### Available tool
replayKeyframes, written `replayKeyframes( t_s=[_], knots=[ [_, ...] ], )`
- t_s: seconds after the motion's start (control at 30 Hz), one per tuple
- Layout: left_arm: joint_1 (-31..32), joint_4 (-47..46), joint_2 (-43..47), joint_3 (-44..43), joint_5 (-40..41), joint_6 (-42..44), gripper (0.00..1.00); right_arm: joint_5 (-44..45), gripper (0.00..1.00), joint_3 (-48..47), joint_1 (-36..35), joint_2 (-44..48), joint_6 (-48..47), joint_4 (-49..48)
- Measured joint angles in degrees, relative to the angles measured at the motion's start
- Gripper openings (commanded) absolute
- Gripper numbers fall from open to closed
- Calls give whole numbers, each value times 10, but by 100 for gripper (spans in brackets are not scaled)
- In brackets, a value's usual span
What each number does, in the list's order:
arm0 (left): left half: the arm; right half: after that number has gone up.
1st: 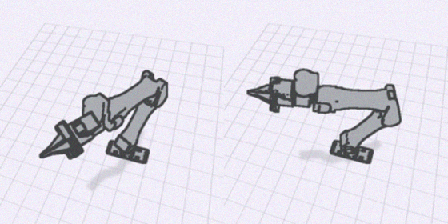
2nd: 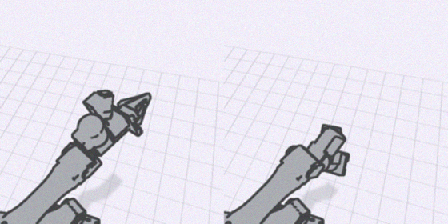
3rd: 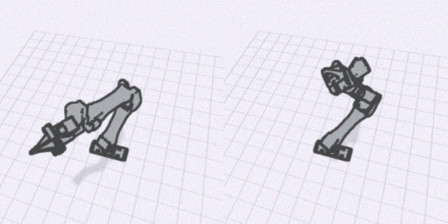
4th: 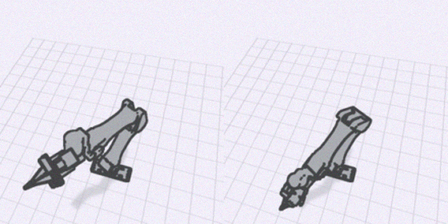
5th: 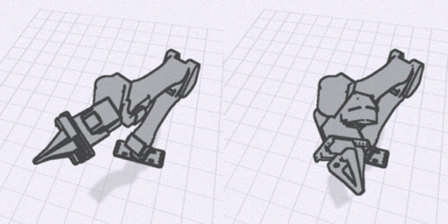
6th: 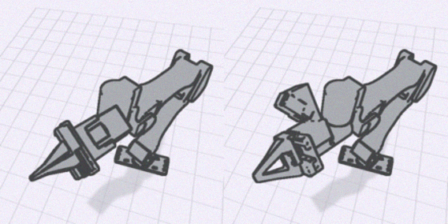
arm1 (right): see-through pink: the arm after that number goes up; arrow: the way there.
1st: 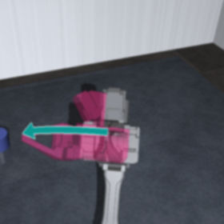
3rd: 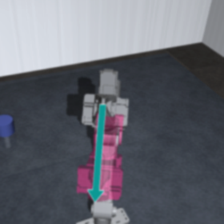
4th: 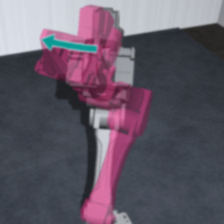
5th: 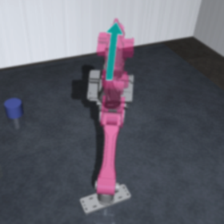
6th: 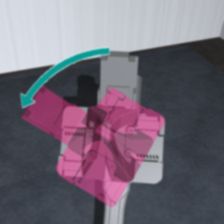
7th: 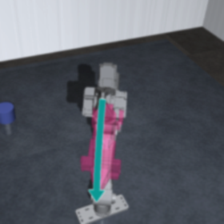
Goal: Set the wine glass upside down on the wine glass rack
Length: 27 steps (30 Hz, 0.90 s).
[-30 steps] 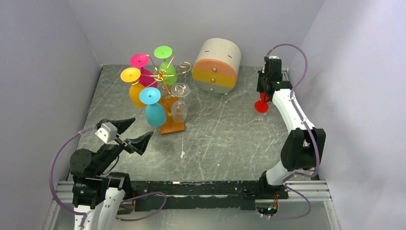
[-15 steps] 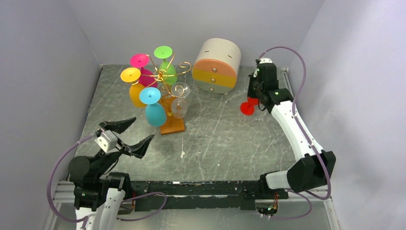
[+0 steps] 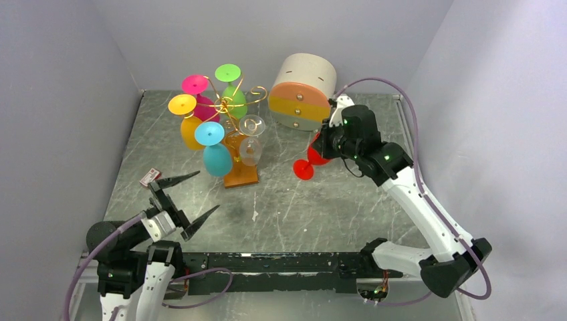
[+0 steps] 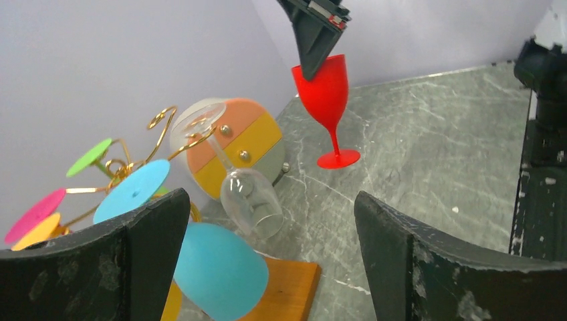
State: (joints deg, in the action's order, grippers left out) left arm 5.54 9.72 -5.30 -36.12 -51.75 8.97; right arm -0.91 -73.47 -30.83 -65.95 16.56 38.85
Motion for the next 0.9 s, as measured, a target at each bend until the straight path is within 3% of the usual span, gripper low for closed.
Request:
replayKeyframes(
  t_s=[0.23,0.47,0.9],
  knots=[
    [0,4,-2,0,-86,80,89,-136,0,44,-55,60,23,-9],
    [0,31,-32,0,-172,149,81,-311,0,92,-65,121,89,-109],
    [0,100,-49,-24,-246,236,69,-423,0,162,-95,116,272,-380]
  ],
)
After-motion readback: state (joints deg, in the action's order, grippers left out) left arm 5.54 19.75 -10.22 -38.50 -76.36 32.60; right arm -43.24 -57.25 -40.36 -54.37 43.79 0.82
